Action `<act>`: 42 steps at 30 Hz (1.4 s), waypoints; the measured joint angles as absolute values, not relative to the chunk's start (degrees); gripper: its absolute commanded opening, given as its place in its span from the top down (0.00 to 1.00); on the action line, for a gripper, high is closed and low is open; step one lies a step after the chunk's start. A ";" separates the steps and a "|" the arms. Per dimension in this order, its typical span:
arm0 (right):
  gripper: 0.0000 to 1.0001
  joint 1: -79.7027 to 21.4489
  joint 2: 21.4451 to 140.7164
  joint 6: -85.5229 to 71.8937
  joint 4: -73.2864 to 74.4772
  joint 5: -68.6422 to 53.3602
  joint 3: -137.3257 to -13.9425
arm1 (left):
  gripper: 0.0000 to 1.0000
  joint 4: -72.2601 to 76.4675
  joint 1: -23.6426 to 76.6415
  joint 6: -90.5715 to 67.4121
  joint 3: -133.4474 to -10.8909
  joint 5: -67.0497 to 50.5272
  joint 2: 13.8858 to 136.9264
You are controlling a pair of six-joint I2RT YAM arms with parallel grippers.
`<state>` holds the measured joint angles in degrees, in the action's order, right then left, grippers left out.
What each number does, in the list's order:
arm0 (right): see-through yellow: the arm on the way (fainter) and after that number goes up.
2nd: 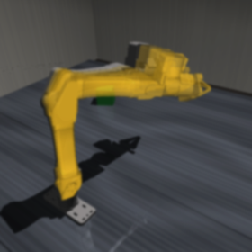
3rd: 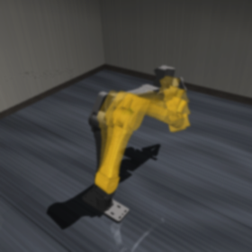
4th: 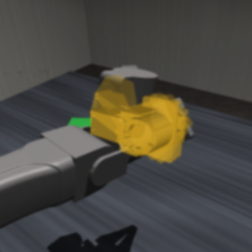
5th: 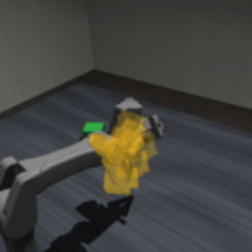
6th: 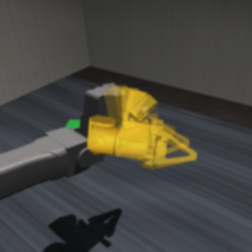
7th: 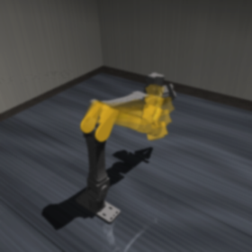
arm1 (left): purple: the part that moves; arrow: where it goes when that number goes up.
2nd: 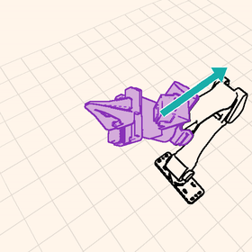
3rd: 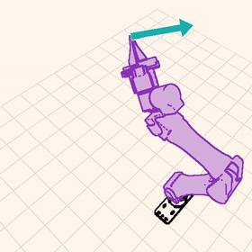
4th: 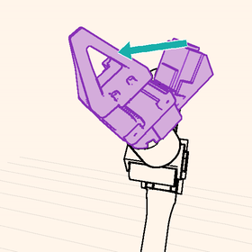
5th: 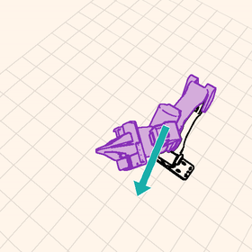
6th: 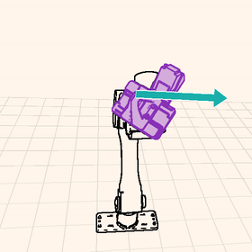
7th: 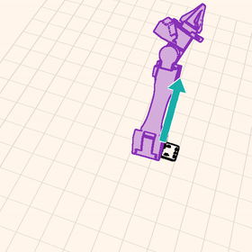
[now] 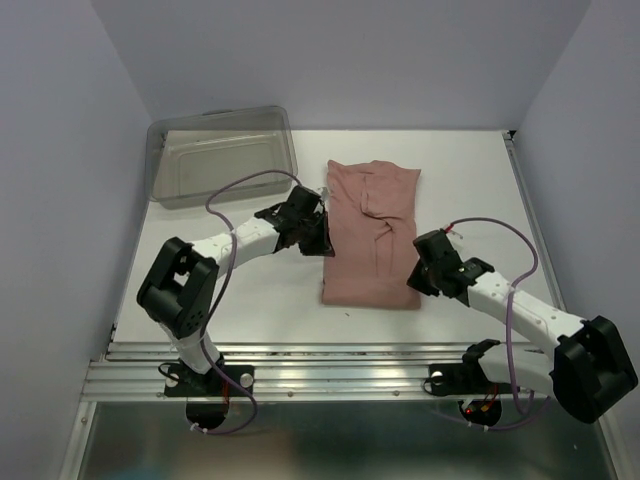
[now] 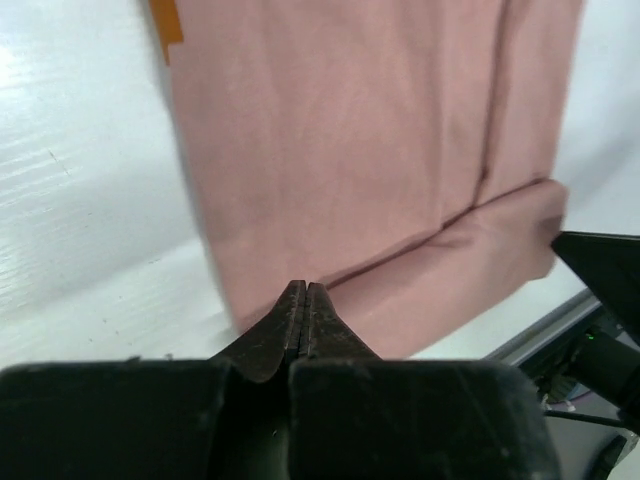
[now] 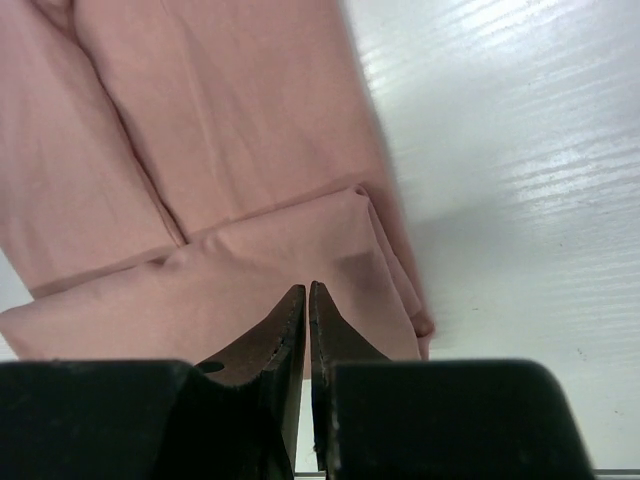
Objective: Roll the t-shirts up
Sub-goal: Roll the T-shirt to the center of the board.
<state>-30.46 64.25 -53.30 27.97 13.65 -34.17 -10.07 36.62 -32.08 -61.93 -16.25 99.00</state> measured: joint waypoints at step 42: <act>0.53 -30.44 55.53 -59.05 35.09 15.27 -29.17 | 0.57 -11.42 40.40 -35.22 -49.71 -11.77 81.43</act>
